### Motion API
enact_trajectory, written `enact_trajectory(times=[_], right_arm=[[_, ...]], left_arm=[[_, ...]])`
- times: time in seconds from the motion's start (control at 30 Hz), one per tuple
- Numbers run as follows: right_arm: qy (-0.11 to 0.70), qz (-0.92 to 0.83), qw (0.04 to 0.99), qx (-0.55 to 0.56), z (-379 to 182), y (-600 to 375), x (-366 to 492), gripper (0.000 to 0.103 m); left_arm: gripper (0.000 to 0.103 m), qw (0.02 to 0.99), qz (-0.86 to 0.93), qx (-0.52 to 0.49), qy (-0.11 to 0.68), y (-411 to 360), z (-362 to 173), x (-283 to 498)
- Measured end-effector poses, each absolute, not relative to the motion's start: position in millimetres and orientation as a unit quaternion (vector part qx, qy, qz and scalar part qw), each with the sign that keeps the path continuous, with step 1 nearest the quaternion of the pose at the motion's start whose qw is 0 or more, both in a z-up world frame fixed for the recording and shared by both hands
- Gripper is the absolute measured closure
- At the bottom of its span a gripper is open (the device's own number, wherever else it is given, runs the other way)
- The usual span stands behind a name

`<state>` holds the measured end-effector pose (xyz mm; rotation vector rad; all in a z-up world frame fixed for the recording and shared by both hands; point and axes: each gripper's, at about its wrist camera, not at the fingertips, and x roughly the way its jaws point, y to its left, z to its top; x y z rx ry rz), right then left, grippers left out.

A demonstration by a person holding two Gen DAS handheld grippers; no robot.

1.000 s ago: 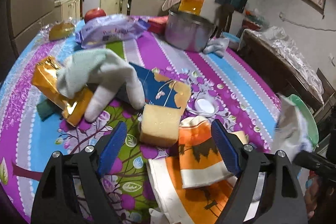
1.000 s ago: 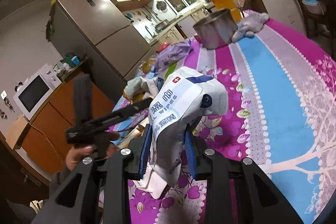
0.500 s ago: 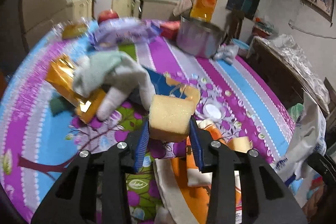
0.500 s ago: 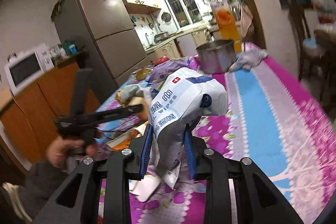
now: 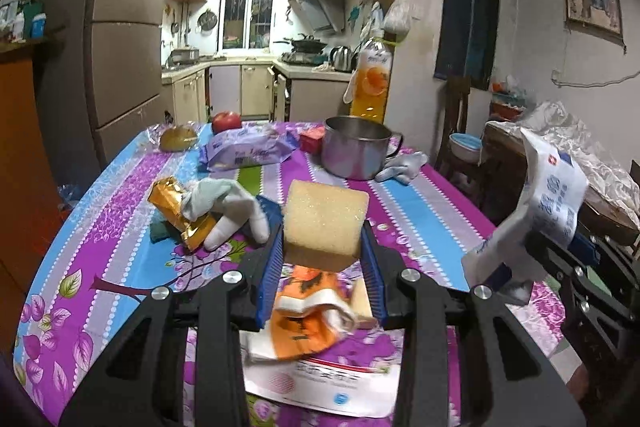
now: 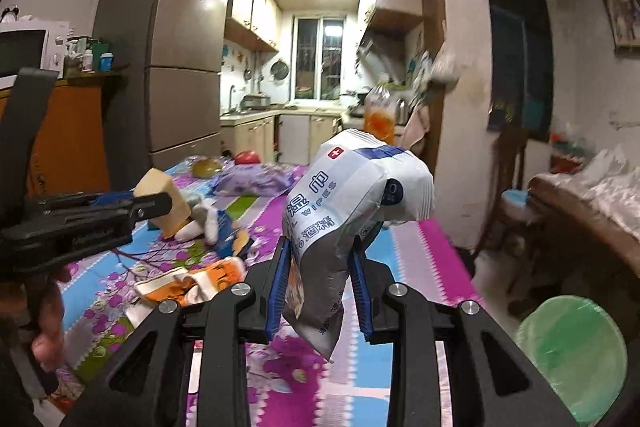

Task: Collect trash
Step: 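Carry the sponge and wipes packet with both tools over the green trash bin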

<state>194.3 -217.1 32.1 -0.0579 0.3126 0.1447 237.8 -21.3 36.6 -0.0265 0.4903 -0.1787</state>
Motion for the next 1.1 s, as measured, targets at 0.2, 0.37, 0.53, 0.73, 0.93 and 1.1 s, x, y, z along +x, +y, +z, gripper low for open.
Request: enact_trajectory(times=[0.2,0.37,0.53,0.73,0.93,1.1], right_arm=[[0.146,0.038,0.988,-0.029,52.7,-240.4,174.7,0.072],[0.149,0.006,0.989,-0.021,62.0,-272.1,162.3,0.072],[0.153,-0.034,0.987,-0.015,68.9,-318.5,147.3,0.072],[0.167,-0.096,0.981,-0.003,75.9,-392.4,129.0,0.072],[0.204,-0.146,0.968,0.018,74.6,-472.3,119.1,0.072],[0.244,-0.167,0.954,0.048,63.4,-531.9,126.8,0.072]], left_arm=[[0.068,0.965,-0.116,-0.005,0.236,-50.1,42.4,224.5],[0.068,0.963,-0.144,0.004,0.228,-81.8,49.9,219.8],[0.068,0.958,-0.180,0.009,0.225,-116.7,53.1,219.7],[0.068,0.942,-0.242,0.018,0.231,-175.1,53.5,224.9],[0.068,0.916,-0.310,0.031,0.252,-243.0,46.5,232.7],[0.068,0.894,-0.354,0.045,0.270,-295.1,35.3,236.0]])
